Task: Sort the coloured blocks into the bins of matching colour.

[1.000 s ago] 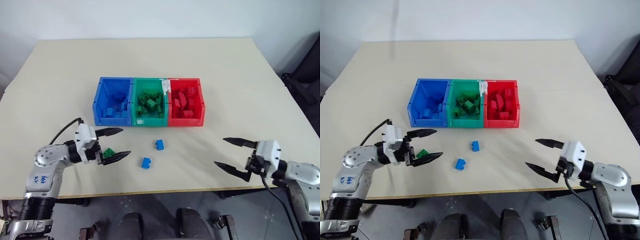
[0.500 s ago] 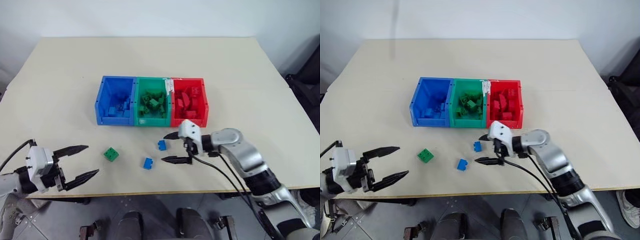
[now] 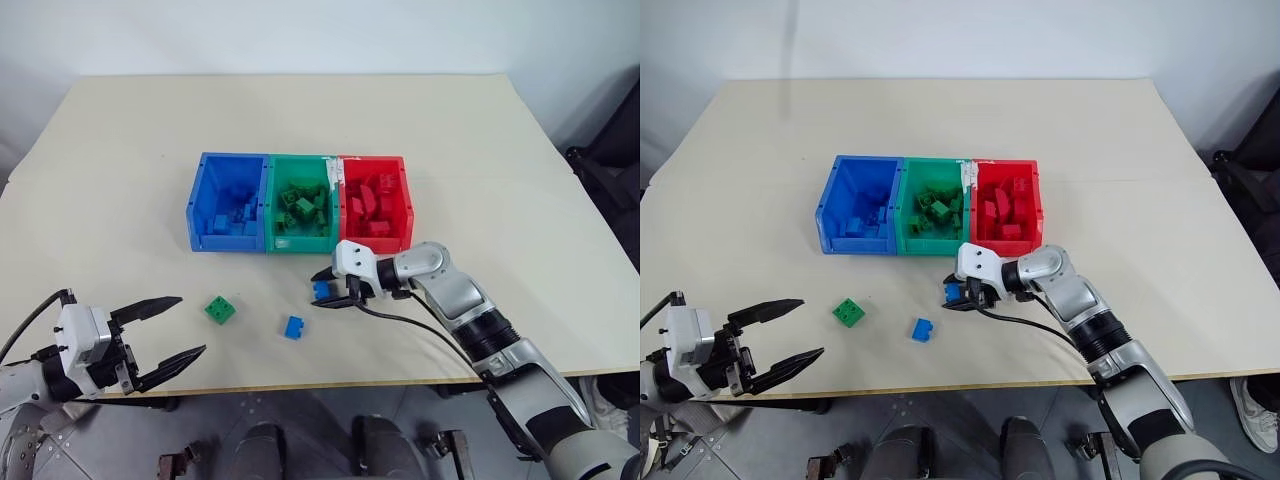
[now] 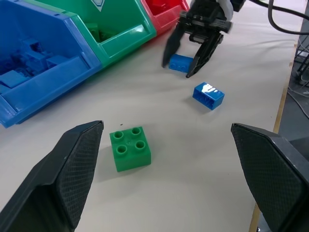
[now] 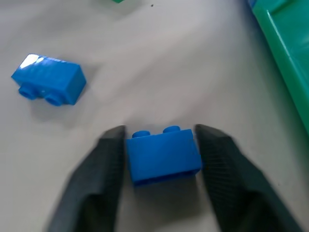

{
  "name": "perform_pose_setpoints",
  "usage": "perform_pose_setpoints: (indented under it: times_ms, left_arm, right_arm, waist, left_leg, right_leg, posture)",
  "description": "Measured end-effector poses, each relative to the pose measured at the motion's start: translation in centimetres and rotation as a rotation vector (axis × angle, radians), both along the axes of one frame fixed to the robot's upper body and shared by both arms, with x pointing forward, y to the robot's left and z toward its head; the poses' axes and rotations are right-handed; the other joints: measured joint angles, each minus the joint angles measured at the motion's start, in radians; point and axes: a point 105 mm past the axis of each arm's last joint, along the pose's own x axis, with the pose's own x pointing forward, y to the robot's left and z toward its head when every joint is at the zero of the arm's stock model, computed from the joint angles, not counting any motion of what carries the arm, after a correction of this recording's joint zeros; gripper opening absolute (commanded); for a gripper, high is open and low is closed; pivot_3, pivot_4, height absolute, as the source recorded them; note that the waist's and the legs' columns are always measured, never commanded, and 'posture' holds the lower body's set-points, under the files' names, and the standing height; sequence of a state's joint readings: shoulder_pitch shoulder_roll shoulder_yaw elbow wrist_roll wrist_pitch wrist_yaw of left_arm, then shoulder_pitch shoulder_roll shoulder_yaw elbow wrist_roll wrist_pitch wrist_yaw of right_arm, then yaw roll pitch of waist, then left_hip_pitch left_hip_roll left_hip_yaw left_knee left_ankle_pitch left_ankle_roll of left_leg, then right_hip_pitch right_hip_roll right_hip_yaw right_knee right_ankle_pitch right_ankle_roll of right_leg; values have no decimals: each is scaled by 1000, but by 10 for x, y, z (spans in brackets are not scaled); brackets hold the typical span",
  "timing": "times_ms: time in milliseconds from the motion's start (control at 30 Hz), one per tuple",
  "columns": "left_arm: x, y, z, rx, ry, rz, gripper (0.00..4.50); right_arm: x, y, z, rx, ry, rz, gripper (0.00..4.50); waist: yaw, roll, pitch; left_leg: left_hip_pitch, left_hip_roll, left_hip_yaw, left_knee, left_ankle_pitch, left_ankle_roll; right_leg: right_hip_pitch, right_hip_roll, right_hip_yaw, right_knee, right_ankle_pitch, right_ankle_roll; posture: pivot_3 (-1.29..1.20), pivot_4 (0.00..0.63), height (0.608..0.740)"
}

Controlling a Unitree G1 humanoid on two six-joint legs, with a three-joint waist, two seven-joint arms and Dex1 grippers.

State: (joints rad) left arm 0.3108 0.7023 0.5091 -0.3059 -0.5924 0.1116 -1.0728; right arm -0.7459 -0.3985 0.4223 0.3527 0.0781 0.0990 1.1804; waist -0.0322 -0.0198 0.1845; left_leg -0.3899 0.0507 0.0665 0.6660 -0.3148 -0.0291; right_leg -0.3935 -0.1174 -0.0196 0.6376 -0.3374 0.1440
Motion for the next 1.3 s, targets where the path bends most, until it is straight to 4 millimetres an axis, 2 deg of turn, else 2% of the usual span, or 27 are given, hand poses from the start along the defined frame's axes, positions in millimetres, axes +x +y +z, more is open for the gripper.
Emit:
perform_pose_setpoints:
  times_ms: [100, 167, 267, 333, 400, 467, 533, 667, 867, 967, 1133, 1233, 1267, 1300]
  left_arm:
    - [1, 0, 0, -28, -11, 23, 4500]
    - [3, 1, -2, -67, -16, 59, 4500]
    - [7, 2, -2, -112, -34, 108, 4500]
    - [7, 4, -6, -144, -33, 148, 4500]
    - [5, 4, -11, -164, -23, 169, 4500]
    - [5, 5, -12, -164, -22, 183, 4500]
    - [4, 6, -13, -159, -25, 195, 4500]
    - [4, 9, -16, -152, -28, 208, 4500]
    - [4, 11, -18, -150, -32, 214, 4500]
    - [4, 11, -18, -149, -33, 211, 4500]
    - [4, 11, -20, -149, -27, 204, 4500]
    - [5, 13, -23, -136, -8, 190, 4500]
    - [5, 13, -22, -124, -10, 173, 4500]
    - [5, 14, -22, -115, -8, 170, 4500]
  right_arm:
    - [0, 2, 2, 13, 16, 5, 1490]
    - [4, 14, 14, 85, 39, -16, 1490]
    - [8, 40, 44, 200, 35, -16, 1490]
    - [18, 61, 69, 283, 17, -56, 1490]
    - [30, 86, 102, 353, -46, -96, 1490]
    - [36, 103, 123, 386, -109, -114, 1490]
    - [43, 114, 123, 394, -120, -144, 1490]
    - [55, 124, 108, 376, -88, -212, 1490]
    - [52, 140, 112, 381, -99, -196, 3428]
    - [52, 138, 112, 392, -92, -181, 4462]
    - [50, 113, 114, 424, -101, -123, 4488]
    - [42, 71, 112, 469, -133, -55, 4488]
    - [35, 48, 106, 471, -149, -33, 4488]
    - [33, 37, 100, 463, -146, -32, 4488]
  waist:
    - [-1, 0, 0]
    - [-6, 0, 0]
    - [-21, 0, 0]
    - [-32, 0, 0]
    - [-44, 0, 0]
    - [-49, 0, 0]
    - [-49, -1, 0]
    - [-54, -1, 0]
    - [-59, 0, 0]
    - [-58, 0, 0]
    - [-50, 0, 0]
    - [-44, -1, 0]
    - [-38, -1, -1]
    - [-37, -1, -1]
  left_leg:
    - [0, 0, 0, 0, 0, 0]
    - [0, 1, 0, 0, 0, -1]
    - [0, 3, 0, -1, 1, -2]
    - [0, 3, 0, -1, 1, -3]
    - [0, 3, 0, -1, 1, -4]
    - [0, 3, 0, -1, 1, -5]
    - [0, 2, 0, -1, 0, -4]
    - [0, 1, 1, -2, 0, -4]
    - [0, 4, 0, -2, -1, -5]
    - [-1, 4, 0, -2, -1, -5]
    - [-1, 3, 0, -2, -1, -5]
    - [-1, 3, 0, -2, -2, -3]
    - [-1, 2, 0, -2, -3, -3]
    - [-1, 2, 0, -1, -3, -3]
  right_leg:
    - [0, 0, 0, 0, 0, 0]
    - [-1, 0, 0, 0, 0, 0]
    - [-1, 2, -1, 1, 0, 0]
    - [-3, 1, 1, 3, 0, 0]
    - [-4, 1, 0, 5, 0, -1]
    - [-4, 1, -1, 6, -1, -2]
    - [-4, 1, -2, 6, -1, -3]
    - [-4, -1, -1, 6, 0, -3]
    - [-5, 1, -2, 6, 0, -3]
    - [-5, 1, -2, 6, 0, -4]
    - [-5, 0, -2, 6, 0, -4]
    - [-4, 0, -3, 6, 0, -4]
    - [-4, 0, -3, 5, 0, -4]
    - [-4, 0, -3, 5, 0, -4]
  posture:
    - [0, 150, 740]
    - [0, 150, 740]
    - [0, 150, 740]
    - [0, 150, 740]
    - [0, 150, 740]
    - [0, 150, 740]
    - [0, 150, 740]
    - [0, 150, 740]
    - [0, 150, 740]
    - [0, 150, 740]
    - [0, 150, 740]
    - [0, 150, 740]
    - [0, 150, 740]
    - [0, 150, 740]
